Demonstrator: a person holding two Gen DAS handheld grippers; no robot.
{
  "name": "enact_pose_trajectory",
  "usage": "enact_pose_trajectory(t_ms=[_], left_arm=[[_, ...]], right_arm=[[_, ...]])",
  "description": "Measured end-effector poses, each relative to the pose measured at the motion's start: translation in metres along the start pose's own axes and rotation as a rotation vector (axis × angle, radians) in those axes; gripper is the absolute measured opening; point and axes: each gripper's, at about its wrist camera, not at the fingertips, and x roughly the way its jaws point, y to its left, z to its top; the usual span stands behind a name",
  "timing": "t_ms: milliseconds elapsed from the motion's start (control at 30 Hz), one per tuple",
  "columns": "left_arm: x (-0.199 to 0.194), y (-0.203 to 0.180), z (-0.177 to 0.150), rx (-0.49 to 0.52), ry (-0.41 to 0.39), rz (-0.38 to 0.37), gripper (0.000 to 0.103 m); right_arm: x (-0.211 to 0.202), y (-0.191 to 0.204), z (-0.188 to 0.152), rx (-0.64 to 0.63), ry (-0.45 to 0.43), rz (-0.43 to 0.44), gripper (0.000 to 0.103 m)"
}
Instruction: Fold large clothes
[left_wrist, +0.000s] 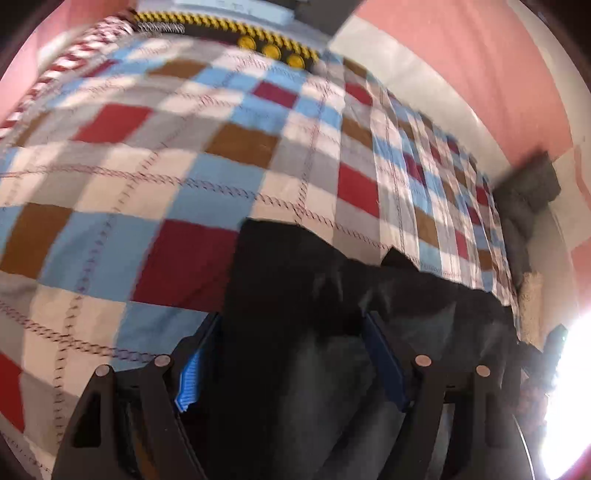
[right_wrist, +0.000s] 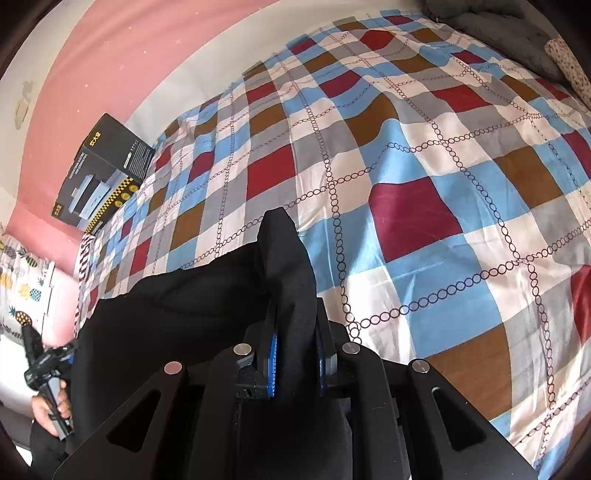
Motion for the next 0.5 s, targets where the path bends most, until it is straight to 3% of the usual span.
enact_pose_trajectory(t_ms=[67, 100, 233, 367, 500], left_arm=[[-0.003, -0.008, 0.0, 0.038, -0.03, 0.045, 0.027], [-0.011, -0.013, 0.001, 0.045, -0.069, 0.027, 0.023], [-0.037, -0.03, 0.006, 0.108, -0.249, 0.021, 0.02], [0.015, -0.02, 0.009, 0.102, -0.174, 0.08, 0.022], [0.03, 0.001, 0.001, 0.025, -0.184, 0.04, 0.028]], right_arm=[[-0.003, 0.0, 0.001, 0.0, -0.016, -0.007, 0.015], [-0.007, 0.0, 0.002, 0.007, -0.031, -0.003, 0.015], [-0.025, 0.006, 0.014, 0.003, -0.124, -0.003, 0.015], [0.018, -0.002, 0.014, -0.002, -0.053, -0.082, 0.015], [0.039, -0.009, 0.002, 0.0, -0.024, -0.103, 0.016]])
